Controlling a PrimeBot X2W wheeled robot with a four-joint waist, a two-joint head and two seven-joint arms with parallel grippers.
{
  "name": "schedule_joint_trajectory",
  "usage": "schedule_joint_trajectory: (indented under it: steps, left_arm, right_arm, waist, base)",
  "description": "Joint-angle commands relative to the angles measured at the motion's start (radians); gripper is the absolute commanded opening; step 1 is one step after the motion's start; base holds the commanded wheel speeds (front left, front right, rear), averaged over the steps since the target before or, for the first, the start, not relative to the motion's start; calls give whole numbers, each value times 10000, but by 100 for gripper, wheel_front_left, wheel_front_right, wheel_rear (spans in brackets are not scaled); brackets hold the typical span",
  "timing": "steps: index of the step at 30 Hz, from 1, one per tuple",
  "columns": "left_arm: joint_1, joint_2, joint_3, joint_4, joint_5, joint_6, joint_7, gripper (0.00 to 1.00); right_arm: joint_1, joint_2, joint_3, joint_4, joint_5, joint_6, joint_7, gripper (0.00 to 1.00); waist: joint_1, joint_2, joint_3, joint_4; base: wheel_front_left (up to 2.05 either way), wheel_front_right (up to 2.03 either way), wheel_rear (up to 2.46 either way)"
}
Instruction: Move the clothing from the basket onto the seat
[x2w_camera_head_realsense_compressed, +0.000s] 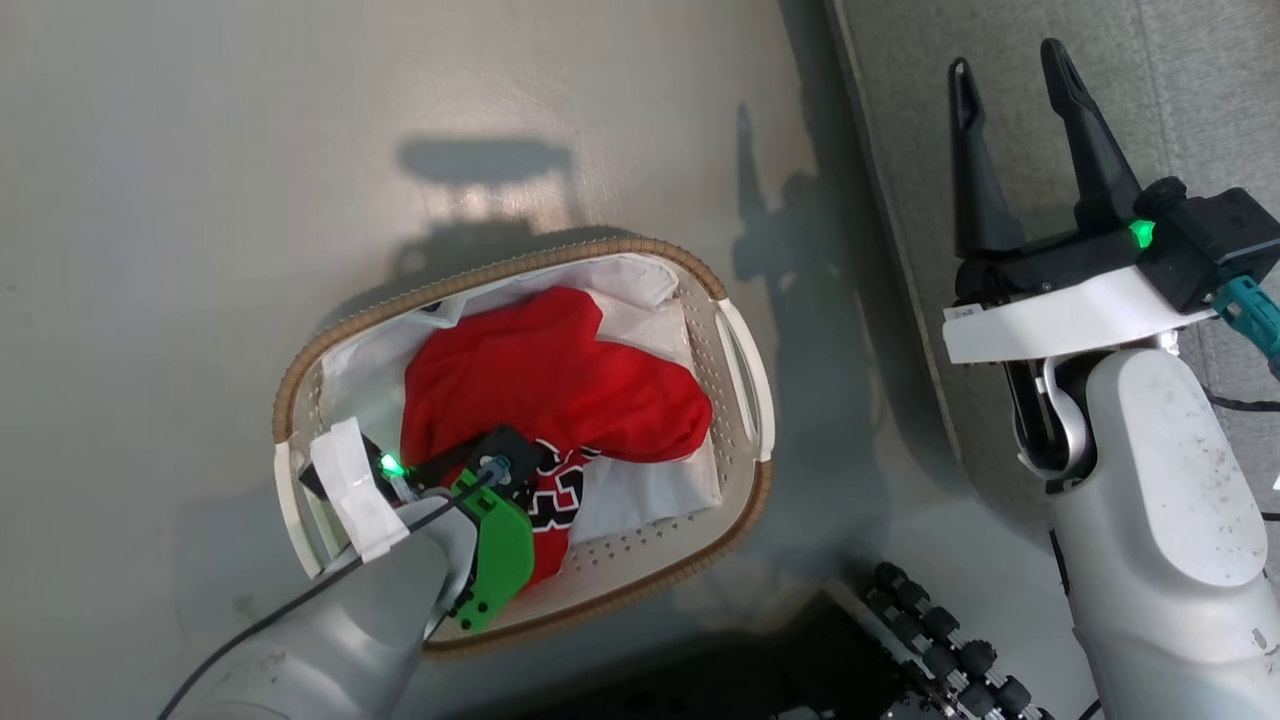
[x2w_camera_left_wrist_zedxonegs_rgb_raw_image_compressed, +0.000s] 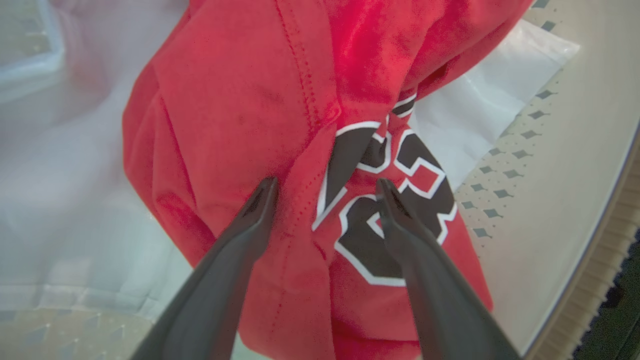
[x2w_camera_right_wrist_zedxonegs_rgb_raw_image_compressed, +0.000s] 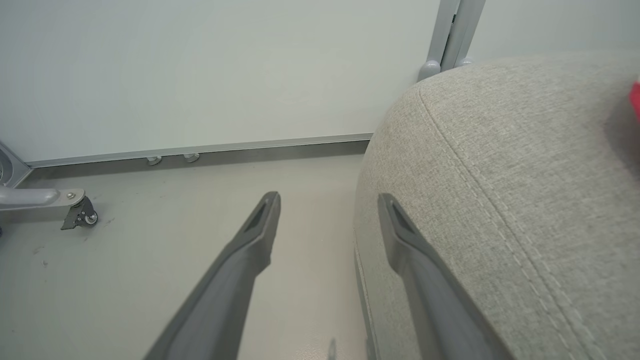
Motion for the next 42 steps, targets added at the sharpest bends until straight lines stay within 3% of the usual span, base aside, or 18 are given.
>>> schedule_joint_trajectory:
  steps: [1, 10, 11, 12, 22, 29, 42]
  left_arm:
    - [-327, 96, -89, 115, 168, -33, -18, 100]
    - [-730, 190, -452, 425, 457, 384, -107, 100]
    - [-683, 179, -440, 439, 415, 389, -55, 68]
    - [-638, 159, -419, 446, 363, 379, -87, 0]
    - [-138, -166, 376, 274, -621, 438, -904, 0]
    - [400, -202, 1088, -908, -948, 547, -1046, 0]
    - [2256, -59, 3156, -3351, -254, 649, -1046, 0]
  right_arm:
    - [-132, -23, 1, -89, -9, -10, -16, 100]
    - [-216, -23, 40, -195, -43, -11, -16, 100]
    - [-222, -22, 34, -184, -28, -11, -16, 100]
    - [-235, -22, 34, -166, -25, -11, -16, 100]
    - [-78, -18, 39, 197, 301, -11, -16, 100]
    - [209, -24, 128, 607, 621, -11, -16, 100]
    - [1252, -28, 13, 1308, 202, -11, -16, 100]
  waist:
    - [-1, 0, 286, -27]
    - [-1, 0, 568, -4]
    - [-1, 0, 564, -1]
    - [-1, 0, 549, -1]
    - [-1, 0, -449, 135]
    - [-1, 0, -1633, 341]
    - [-1, 0, -3919, 1139]
  base:
    - [0, 0, 0]
    - [0, 0, 0]
    - [0, 0, 0]
    - [0, 0, 0]
    - [0, 0, 0]
    - [0, 0, 0]
    - [0, 0, 0]
